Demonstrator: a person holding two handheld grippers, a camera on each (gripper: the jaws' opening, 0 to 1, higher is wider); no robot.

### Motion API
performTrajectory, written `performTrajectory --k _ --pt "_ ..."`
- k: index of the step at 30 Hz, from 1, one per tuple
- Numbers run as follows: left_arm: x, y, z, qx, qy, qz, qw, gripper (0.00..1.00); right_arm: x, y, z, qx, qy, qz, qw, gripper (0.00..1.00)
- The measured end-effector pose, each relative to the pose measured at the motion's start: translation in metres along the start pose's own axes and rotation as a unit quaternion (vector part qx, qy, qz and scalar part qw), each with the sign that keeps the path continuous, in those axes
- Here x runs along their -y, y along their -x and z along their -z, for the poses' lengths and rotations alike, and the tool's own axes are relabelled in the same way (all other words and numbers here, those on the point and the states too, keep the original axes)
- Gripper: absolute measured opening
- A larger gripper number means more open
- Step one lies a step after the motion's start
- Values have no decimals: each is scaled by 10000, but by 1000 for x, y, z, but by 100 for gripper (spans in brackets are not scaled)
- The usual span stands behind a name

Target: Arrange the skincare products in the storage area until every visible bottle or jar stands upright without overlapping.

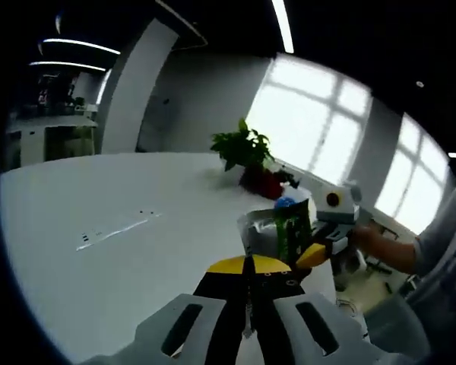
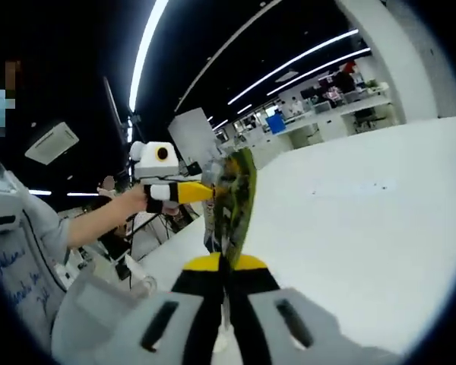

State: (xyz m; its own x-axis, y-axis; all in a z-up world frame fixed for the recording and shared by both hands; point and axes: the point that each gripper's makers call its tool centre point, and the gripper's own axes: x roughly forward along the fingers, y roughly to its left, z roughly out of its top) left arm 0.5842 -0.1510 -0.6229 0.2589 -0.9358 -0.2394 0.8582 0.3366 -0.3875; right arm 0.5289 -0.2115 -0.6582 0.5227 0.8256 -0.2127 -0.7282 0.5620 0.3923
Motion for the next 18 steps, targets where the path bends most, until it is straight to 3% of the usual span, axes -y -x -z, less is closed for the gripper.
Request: performTrajectory --k 3,5,9,18 --pt "6 4 -12 115 -162 -39 9998 0 1 0 -2 -42 118 167 9998 3" --pt "9 8 -21 159 -233 -59 9996 0 5 0 1 -236 42 398 9989 5" --pt "16 15 -34 126 -534 -134 9984 0 3 0 -1 -304 188 435 9984 5" --pt "25 38 -49 -179 -1100 -358 9931 0 4 7 2 -470 194 640 9967 9"
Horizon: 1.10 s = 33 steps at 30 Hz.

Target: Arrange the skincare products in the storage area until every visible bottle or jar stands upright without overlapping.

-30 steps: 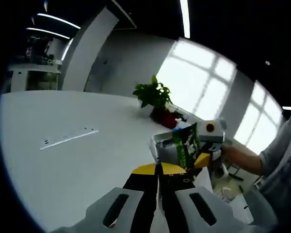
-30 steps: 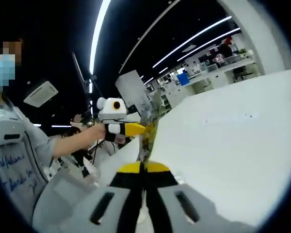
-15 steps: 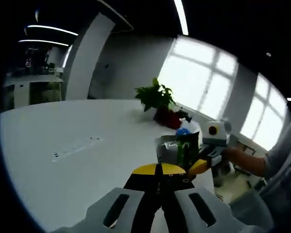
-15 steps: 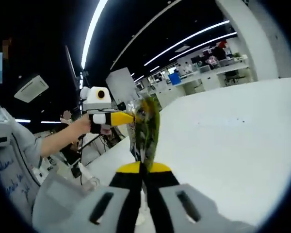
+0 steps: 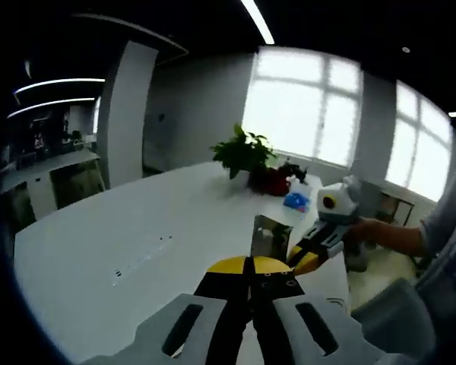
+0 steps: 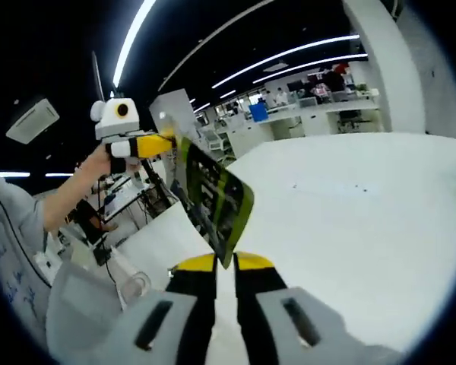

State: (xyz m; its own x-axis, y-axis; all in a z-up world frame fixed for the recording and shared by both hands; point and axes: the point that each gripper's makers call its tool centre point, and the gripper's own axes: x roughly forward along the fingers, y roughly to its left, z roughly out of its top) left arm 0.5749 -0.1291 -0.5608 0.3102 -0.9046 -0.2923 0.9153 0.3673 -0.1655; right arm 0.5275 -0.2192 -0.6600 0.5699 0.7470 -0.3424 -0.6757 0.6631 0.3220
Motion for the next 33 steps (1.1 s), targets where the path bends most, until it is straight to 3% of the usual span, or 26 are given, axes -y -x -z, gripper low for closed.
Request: performTrajectory --k 4,6,13,33 --pt "-1 11 -3 -151 -252 -169 9994 0 -9 5 -3 40 44 -2 10000 8" --pt "-5 18 1 -381 -451 -334 9977 0 -14 8 -6 44 146 17 9999 8" --pt "-2 39 10 -659 -638 -466 9947 0 -33 17 -13 76 398 42 9992 7" --pt "30 83 32 -1205 -883 -381 9880 0 -105 23 -9 34 971 -247 9950 10"
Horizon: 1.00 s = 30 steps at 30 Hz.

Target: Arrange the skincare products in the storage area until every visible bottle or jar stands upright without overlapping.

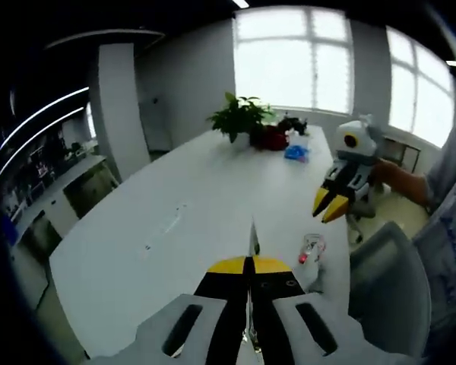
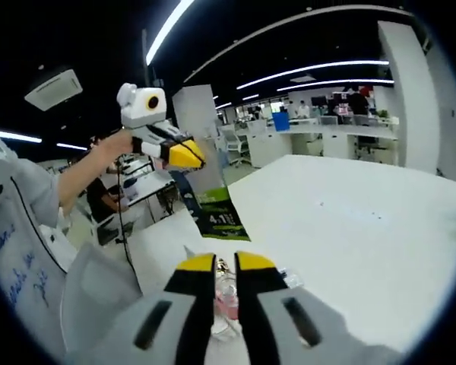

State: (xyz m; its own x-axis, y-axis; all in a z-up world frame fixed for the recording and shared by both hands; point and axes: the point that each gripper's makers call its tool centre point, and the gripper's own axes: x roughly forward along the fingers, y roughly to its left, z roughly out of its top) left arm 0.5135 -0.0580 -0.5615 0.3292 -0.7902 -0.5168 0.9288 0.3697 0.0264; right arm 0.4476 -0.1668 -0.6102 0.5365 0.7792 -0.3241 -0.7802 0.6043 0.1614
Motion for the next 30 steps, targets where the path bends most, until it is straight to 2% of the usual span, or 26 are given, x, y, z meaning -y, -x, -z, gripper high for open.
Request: performTrajectory --k 6,10,14,24,28,30 --pt "9 10 9 -136 -38 53 9999 0 -22 -7 5 -59 57 -170 9998 11" --pt "11 18 16 -179 0 51 9998 0 -29 -10 10 -153 159 -160 9996 12" --pt "20 23 28 -354 -45 120 9993 0 -41 -14 14 -168 162 -238 9994 13" --pt "41 31 46 -545 -70 388 9977 0 -80 -31 24 -275 248 -568 9977 15" --pt "50 35 50 -497 12 544 9973 0 -84 -40 34 -406 467 -379 9974 15" --pt "55 37 54 -519 64 624 9967 0 -90 -45 39 -442 476 -436 9969 15"
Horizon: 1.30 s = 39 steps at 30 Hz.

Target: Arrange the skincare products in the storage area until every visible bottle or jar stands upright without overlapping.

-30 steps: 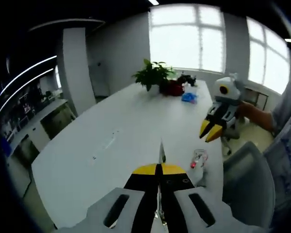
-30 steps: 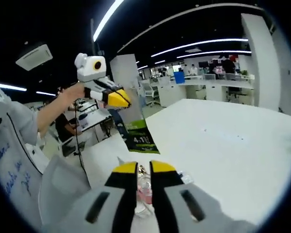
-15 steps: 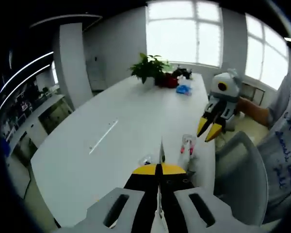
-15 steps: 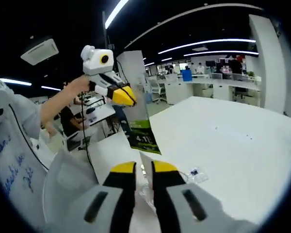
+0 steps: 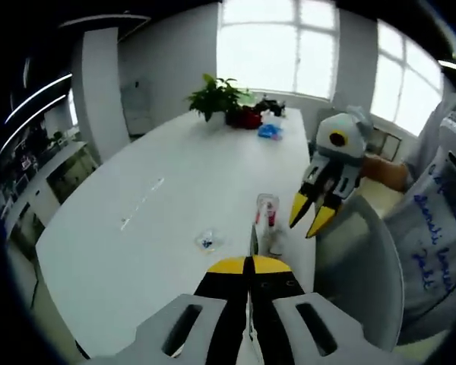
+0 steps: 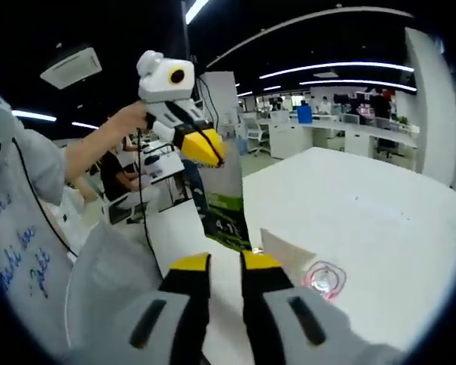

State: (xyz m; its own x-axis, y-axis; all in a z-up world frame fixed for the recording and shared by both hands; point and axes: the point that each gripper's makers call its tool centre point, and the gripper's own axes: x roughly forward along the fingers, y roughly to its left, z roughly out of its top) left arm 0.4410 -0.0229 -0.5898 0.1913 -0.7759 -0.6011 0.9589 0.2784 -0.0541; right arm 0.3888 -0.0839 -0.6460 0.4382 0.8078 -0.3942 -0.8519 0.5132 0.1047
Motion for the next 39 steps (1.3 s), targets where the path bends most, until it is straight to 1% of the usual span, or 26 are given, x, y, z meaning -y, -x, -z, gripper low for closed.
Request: performTrajectory --k 2,3,5,8,13,14,16,17,18,20,22,24,27,30,34,39 --pt "6 0 5 -83 -29 49 9999 0 -2 -4 3 -31 31 52 10000 16" --pt "8 0 6 -113 -41 71 9999 0 -2 -6 7 -119 106 96 9998 16" --pt "17 1 9 -165 -80 194 9996 0 -4 -10 11 -196 143 112 9996 16" --pt "23 0 13 -248 -106 296 9992 0 -13 -18 18 -296 150 -31 9994 17" --pt "41 -1 17 -347 -182 604 9974 0 -24 -29 30 -416 200 -120 9989 19" --pt "43 -2 16 -343 -192 633 9972 0 -24 -32 32 -405 166 -144 9989 19" --pt "54 -2 13 -259 -171 913 9953 0 -25 -36 37 -461 153 -159 9987 20" --pt "56 -3 11 -208 -140 982 9948 0 -26 -36 38 -472 159 -150 9986 21" --pt "57 -2 12 -223 -124 1016 9945 0 -26 -37 41 -518 174 -157 9984 21" --pt "60 -3 12 -229 -106 1107 9935 0 -28 -37 42 -518 139 -192 9984 20" --pt "64 -3 9 -146 -69 1224 9924 0 -35 -38 43 -516 65 -344 9981 16" --pt "64 -5 9 -163 -81 1231 9922 0 -37 -38 45 -524 50 -383 9979 12" --pt "58 -9 13 -225 -21 1198 9925 0 -40 -37 48 -554 -15 -443 9975 9" --pt "56 -12 16 -195 40 1202 9925 0 -41 -37 51 -585 -67 -473 9971 7" --pt "51 -18 20 -174 181 1201 9924 0 -47 -36 56 -628 -230 -627 9958 3" --pt "44 -25 29 -226 349 1168 9923 0 -53 -40 62 -707 -365 -745 9940 2"
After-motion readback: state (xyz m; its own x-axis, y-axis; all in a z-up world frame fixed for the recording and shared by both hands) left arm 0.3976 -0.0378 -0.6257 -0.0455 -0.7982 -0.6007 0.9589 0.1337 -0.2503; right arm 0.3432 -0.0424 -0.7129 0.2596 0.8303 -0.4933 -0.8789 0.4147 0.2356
